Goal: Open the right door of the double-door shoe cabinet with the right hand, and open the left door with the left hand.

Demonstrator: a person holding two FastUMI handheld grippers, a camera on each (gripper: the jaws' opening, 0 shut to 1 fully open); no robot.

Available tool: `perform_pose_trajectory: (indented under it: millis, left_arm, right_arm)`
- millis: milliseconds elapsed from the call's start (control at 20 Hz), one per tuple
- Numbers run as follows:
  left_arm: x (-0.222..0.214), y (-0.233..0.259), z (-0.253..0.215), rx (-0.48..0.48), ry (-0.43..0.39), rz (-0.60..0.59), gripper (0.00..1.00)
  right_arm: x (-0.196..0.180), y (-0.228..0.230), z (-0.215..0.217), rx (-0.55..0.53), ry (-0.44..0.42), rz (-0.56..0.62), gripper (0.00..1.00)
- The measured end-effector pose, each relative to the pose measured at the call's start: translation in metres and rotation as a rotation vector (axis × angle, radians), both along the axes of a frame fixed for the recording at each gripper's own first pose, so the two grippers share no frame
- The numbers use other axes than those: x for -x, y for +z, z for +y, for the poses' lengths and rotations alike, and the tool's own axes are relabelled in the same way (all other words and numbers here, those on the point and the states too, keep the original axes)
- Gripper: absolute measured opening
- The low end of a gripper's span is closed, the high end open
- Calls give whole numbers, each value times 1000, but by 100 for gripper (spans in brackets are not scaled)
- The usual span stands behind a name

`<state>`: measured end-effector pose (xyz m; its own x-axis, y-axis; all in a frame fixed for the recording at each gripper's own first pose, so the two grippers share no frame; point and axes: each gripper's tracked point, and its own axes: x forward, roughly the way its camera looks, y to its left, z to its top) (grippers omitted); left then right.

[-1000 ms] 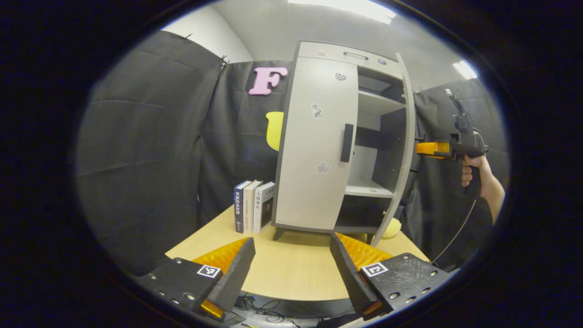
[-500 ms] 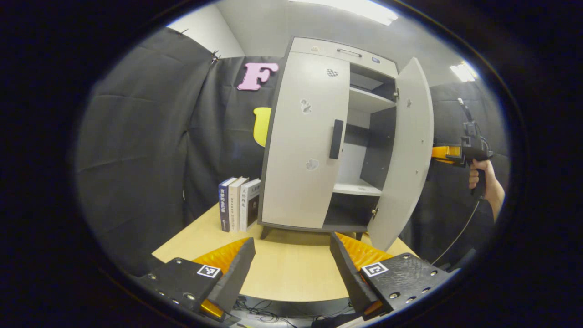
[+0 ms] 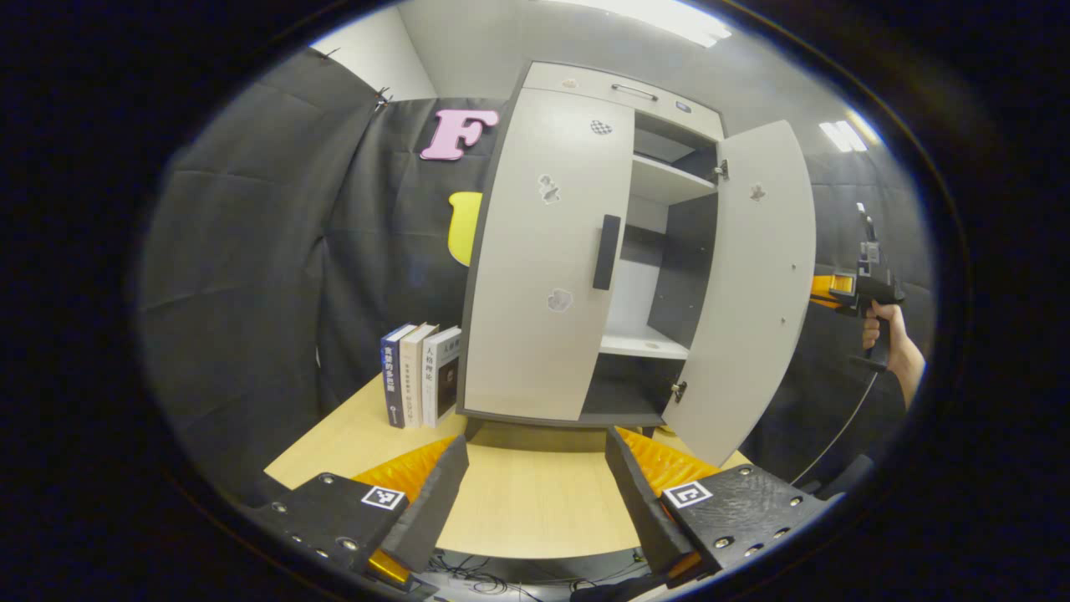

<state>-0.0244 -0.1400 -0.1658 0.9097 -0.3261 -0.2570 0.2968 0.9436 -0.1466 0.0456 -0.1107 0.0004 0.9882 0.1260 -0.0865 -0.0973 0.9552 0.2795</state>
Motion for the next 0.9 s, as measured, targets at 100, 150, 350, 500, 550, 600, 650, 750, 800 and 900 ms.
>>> perform_pose_trajectory:
  millis: [100, 150, 350, 500, 550, 600, 650, 750, 800, 900]
  left_arm:
    - [-19, 18, -10, -5, -23, -33, 96]
    - [-32, 27, -16, -8, -35, -53, 96]
    - [-82, 75, -53, -2, -114, -133, 96]
    - [-121, 99, -83, -8, -155, -188, 96]
    - [-137, 103, -91, -16, -159, -200, 96]
    - [-153, 108, -101, -23, -160, -213, 95]
    - [-166, 110, -112, -29, -164, -219, 95]
    - [-192, 114, -134, -39, -183, -218, 95]
    - [-205, 117, -141, -47, -182, -223, 95]
    - [-228, 124, -154, -77, -166, -235, 95]
  right_arm:
    - [10, -2, -1, -12, -24, 10, 7]
    - [15, -2, -1, -15, -30, 17, 7]
    - [49, -4, -19, 36, -98, 31, 2]
    - [71, -2, -63, 67, -230, 32, 2]
    - [76, -2, -83, 86, -289, 34, 2]
    - [81, -3, -101, 105, -343, 42, 2]
    - [84, -5, -118, 122, -387, 50, 2]
    - [86, -10, -140, 147, -446, 68, 2]
    - [83, -13, -150, 156, -468, 74, 0]
    - [79, -20, -178, 184, -532, 86, 2]
